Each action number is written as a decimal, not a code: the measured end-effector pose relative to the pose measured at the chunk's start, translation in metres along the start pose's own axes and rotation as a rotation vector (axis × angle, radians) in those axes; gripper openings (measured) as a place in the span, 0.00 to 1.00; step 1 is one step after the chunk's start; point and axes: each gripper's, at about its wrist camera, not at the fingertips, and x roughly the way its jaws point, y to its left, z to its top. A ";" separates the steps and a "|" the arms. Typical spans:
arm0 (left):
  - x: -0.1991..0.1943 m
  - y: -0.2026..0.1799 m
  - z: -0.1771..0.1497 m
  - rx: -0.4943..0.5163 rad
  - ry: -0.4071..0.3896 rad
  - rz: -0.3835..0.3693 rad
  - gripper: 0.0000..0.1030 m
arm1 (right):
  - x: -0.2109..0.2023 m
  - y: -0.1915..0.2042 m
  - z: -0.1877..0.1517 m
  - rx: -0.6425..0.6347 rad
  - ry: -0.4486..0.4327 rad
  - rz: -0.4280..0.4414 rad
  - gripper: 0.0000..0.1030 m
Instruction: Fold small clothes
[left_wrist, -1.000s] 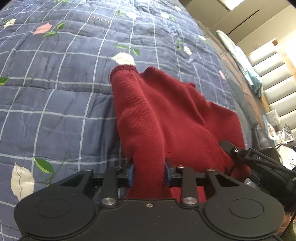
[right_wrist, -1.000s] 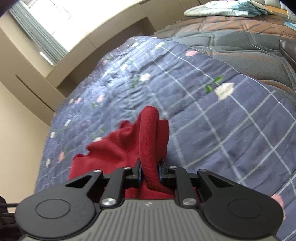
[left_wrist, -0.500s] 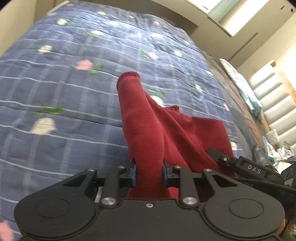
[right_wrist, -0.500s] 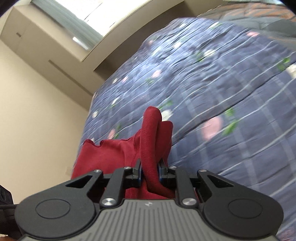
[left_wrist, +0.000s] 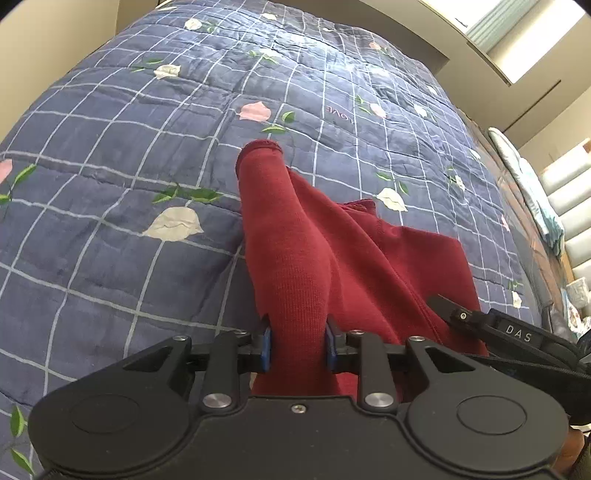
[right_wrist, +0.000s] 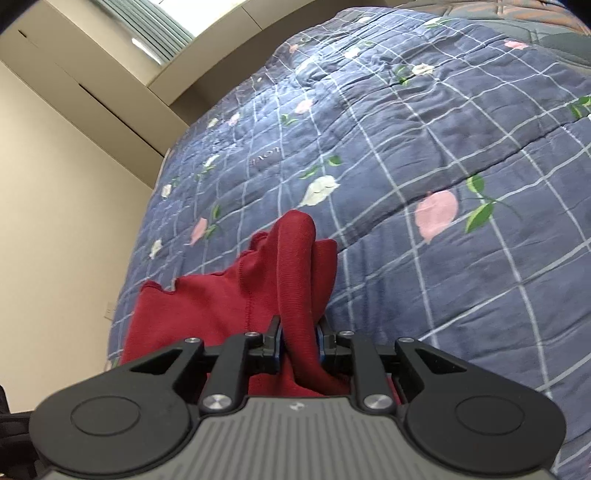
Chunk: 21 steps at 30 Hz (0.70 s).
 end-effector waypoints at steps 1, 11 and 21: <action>0.001 0.000 -0.001 -0.004 0.000 -0.001 0.29 | 0.000 0.001 0.000 -0.004 0.002 -0.012 0.25; 0.009 0.005 -0.004 0.001 0.030 0.051 0.50 | -0.004 0.009 -0.007 -0.094 -0.010 -0.154 0.76; -0.001 0.007 -0.005 0.021 0.007 0.158 0.92 | -0.033 0.025 -0.010 -0.202 -0.081 -0.214 1.00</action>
